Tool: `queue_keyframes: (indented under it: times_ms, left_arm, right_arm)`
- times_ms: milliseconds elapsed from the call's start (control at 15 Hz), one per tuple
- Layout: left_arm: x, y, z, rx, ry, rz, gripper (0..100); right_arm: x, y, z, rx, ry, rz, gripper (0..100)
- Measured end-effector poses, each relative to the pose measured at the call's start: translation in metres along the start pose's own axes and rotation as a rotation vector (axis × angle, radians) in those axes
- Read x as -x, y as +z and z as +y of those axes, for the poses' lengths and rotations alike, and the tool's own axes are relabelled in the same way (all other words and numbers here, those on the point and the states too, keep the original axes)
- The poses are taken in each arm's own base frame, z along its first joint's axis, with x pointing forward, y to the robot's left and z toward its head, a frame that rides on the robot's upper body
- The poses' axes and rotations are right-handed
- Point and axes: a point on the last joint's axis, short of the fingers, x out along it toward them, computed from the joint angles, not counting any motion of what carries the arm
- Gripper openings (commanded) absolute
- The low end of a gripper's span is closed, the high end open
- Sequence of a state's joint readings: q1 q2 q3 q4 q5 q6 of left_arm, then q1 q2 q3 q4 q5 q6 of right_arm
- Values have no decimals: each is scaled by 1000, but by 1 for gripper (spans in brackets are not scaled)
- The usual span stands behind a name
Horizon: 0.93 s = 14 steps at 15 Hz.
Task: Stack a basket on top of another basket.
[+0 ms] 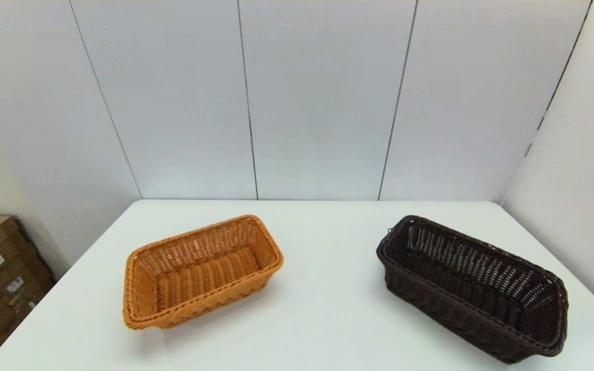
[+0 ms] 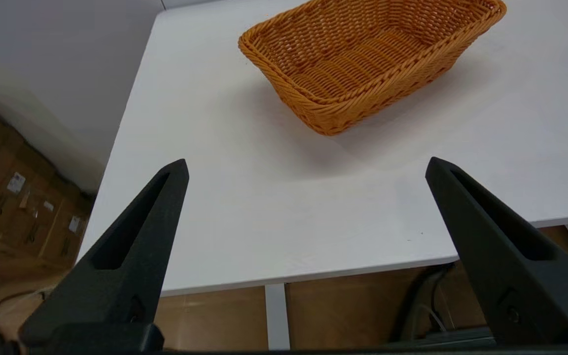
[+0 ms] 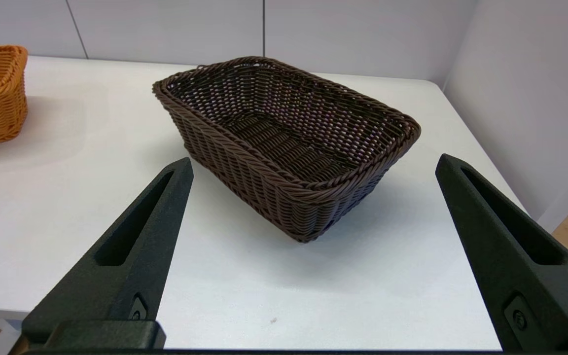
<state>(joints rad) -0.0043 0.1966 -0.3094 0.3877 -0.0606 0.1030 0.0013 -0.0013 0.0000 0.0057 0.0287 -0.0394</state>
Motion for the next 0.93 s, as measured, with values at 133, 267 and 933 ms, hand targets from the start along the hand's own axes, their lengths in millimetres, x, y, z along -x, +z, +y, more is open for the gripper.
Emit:
queue_keyframes:
  times_ms: [133,267,933]
  left_arm:
    - [-10,30,4,42,-3,86,100]
    - [-27,58,8,86,14,195,100]
    - [-186,124,38,232,217,701,100]
  right_arm:
    - [0,0,0,0,0,0,100]
    - [0,0,0,0,0,0,100]
    - [0,0,0,0,0,0,100]
